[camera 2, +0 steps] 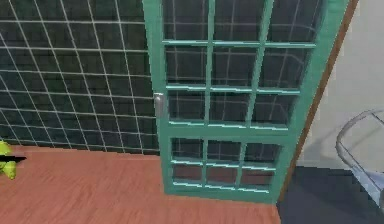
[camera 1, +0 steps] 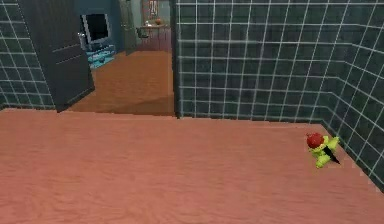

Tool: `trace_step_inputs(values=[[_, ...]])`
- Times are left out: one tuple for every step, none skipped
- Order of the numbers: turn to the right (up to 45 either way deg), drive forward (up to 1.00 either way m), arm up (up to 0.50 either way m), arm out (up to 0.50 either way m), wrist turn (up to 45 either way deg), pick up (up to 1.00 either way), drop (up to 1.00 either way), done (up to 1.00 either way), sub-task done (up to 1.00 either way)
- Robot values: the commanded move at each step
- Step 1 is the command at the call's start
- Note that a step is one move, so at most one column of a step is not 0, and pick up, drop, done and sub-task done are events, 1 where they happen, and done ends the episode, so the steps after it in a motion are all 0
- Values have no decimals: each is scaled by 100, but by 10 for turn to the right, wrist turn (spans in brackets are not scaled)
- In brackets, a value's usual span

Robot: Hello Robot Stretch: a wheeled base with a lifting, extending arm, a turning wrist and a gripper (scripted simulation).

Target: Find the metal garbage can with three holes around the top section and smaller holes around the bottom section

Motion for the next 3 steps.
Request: trace_step_inputs(values=[[-150,0,0,0,0,0,0,0,0],[0,90,0,0,0,0,0,0,0],[-120,0,0,0,0,0,0,0,0]])
